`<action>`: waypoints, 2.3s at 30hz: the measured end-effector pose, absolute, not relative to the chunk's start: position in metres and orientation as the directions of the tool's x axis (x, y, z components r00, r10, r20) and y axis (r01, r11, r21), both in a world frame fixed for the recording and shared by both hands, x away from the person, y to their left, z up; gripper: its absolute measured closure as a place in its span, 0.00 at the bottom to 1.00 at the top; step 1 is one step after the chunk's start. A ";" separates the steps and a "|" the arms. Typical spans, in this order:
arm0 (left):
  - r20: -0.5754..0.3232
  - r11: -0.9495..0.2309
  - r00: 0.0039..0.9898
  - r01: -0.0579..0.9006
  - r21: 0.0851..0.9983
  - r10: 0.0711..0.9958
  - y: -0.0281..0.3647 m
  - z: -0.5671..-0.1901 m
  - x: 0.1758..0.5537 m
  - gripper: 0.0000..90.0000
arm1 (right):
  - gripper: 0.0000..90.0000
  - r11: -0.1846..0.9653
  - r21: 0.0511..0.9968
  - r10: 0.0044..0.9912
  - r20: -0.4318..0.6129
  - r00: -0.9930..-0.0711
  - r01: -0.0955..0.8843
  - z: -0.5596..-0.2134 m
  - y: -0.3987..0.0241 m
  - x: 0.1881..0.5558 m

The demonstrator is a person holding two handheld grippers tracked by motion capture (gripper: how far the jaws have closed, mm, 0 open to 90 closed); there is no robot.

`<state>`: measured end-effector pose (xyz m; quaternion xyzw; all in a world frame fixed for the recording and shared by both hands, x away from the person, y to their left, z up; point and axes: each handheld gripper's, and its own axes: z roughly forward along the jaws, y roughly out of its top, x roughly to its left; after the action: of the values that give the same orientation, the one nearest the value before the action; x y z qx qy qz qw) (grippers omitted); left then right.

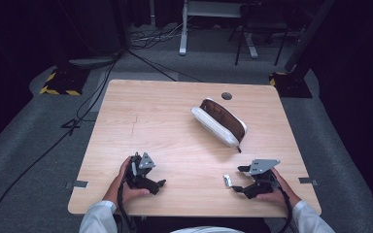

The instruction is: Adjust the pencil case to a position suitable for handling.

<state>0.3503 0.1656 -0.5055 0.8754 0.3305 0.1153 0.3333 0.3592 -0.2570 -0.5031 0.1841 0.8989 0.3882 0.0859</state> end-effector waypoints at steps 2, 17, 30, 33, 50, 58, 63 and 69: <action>-0.018 -0.559 0.755 0.502 0.660 0.655 0.166 -0.506 0.350 0.00 | 0.23 0.638 0.731 0.371 -0.016 -0.929 0.242 -0.503 -0.247 0.360; -0.019 -0.557 0.754 0.503 0.661 0.657 0.162 -0.506 0.351 0.00 | 0.46 0.640 0.746 0.285 -0.008 -0.958 0.184 -0.502 -0.229 0.358; -0.022 -0.555 0.765 0.487 0.674 0.644 0.145 -0.503 0.362 0.14 | 0.52 0.632 0.743 0.340 -0.009 -0.940 0.222 -0.501 -0.249 0.353; -0.016 -0.574 0.788 0.461 0.677 0.615 0.134 -0.500 0.366 0.23 | 0.52 0.623 0.742 0.379 -0.008 -0.925 0.249 -0.501 -0.263 0.353; 0.088 -0.550 0.895 0.189 0.813 0.437 0.021 -0.424 0.405 0.18 | 0.51 0.551 0.751 0.561 -0.009 -0.828 0.365 -0.502 -0.322 0.351; 0.132 -0.571 0.920 0.111 0.813 0.368 -0.034 -0.407 0.421 0.18 | 0.51 0.520 0.752 0.619 -0.007 -0.785 0.404 -0.502 -0.341 0.354; 0.187 -0.618 0.914 0.083 0.782 0.360 -0.063 -0.409 0.431 0.18 | 0.51 0.518 0.753 0.621 -0.006 -0.784 0.405 -0.502 -0.342 0.354; 0.180 -0.667 0.916 0.116 0.736 0.358 -0.072 -0.416 0.449 0.21 | 0.50 0.516 0.755 0.620 -0.004 -0.785 0.404 -0.502 -0.343 0.355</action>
<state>0.4494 -0.0717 -0.4156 0.8995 0.1319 0.1567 0.3859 0.3546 -0.3426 -0.5023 0.2976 0.8597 0.3916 0.1379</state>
